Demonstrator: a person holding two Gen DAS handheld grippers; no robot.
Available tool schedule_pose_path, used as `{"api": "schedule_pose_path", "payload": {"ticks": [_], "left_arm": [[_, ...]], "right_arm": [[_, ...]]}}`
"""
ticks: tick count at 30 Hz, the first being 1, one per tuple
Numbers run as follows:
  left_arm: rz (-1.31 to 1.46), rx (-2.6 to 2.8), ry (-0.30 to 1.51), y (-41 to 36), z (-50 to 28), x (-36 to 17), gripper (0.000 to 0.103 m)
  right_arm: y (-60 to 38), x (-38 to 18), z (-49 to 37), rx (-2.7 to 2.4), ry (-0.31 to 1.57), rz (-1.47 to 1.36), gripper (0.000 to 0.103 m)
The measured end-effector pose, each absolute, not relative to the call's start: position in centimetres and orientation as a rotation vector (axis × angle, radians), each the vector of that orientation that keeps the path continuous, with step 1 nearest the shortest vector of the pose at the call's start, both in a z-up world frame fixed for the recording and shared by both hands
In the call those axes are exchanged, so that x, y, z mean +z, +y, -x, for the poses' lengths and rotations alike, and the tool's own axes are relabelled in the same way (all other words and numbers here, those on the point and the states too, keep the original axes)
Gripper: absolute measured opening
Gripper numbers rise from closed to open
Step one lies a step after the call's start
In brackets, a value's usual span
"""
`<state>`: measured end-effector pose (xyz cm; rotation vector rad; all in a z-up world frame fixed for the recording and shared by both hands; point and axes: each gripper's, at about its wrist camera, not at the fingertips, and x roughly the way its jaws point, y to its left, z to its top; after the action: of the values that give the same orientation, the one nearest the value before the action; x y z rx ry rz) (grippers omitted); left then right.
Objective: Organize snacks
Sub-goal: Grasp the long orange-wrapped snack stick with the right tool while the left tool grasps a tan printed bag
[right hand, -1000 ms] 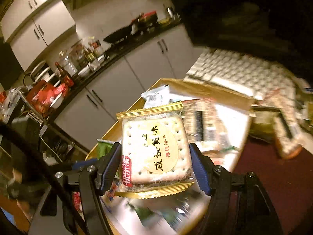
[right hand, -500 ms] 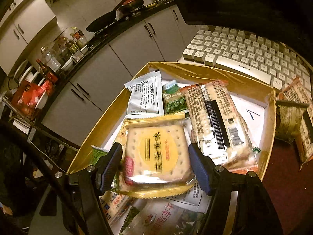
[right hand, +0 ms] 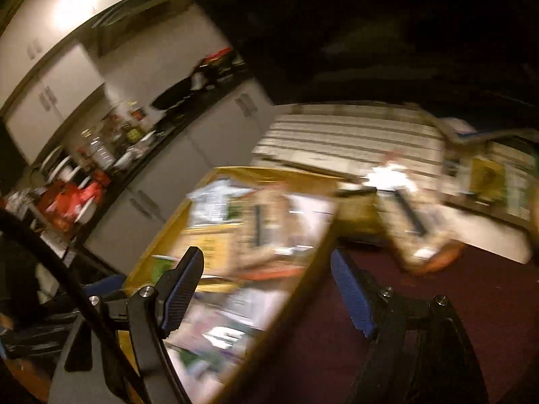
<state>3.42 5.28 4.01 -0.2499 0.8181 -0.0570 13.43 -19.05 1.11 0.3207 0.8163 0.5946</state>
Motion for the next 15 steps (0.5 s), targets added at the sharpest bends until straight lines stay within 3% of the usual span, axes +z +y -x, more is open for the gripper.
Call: {"api": "schedule_pose_path", "payload": {"ticks": [7, 15], "left_arm": [[0.196, -0.179, 0.856, -0.8, -3.8, 3.2, 0.076], [0.166, -0.215, 0.882, -3.9, -3.9, 2.5, 0.076]], "right_arm": [[-25.5, -1.4, -15.4, 0.419, 0.893, -0.311, 0.078], [-26.0, -2.9, -18.5, 0.346, 0.952, -0.258, 0.077]]}}
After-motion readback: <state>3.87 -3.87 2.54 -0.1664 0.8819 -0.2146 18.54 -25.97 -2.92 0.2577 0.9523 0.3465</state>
